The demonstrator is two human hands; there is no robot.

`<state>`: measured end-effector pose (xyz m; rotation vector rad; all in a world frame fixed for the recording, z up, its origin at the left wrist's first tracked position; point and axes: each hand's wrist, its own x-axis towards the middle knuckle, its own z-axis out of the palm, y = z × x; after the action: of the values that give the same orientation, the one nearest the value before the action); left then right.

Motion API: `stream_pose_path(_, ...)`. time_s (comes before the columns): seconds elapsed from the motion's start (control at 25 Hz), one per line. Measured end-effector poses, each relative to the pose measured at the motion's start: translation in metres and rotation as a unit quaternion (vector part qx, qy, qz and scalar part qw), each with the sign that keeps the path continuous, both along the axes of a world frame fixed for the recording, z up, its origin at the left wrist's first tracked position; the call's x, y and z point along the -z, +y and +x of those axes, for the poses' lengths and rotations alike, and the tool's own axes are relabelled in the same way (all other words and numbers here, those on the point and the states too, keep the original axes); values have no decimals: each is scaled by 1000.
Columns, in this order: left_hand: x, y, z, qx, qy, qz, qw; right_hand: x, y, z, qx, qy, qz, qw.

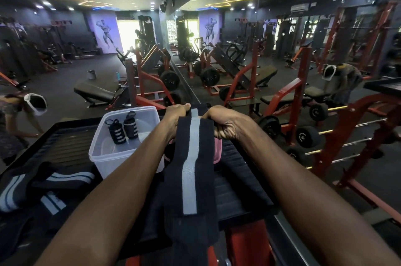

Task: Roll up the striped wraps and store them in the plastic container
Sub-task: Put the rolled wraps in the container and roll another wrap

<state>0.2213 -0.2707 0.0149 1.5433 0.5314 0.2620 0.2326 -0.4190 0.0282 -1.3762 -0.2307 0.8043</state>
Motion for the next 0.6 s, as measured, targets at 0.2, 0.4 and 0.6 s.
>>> stream_pose_path(0.2,34,-4,-4,27,-17,79,996,41,-21,-3,-54,-135,-195,970)
stream_pose_path(0.4,56,-6,-10,59,-45,93,993,52,-31,21,170,-149,-138,964)
stream_pose_path(0.6,56,-7,-17,94,-62,102,988,61,-18,28,162,-231,-103,954)
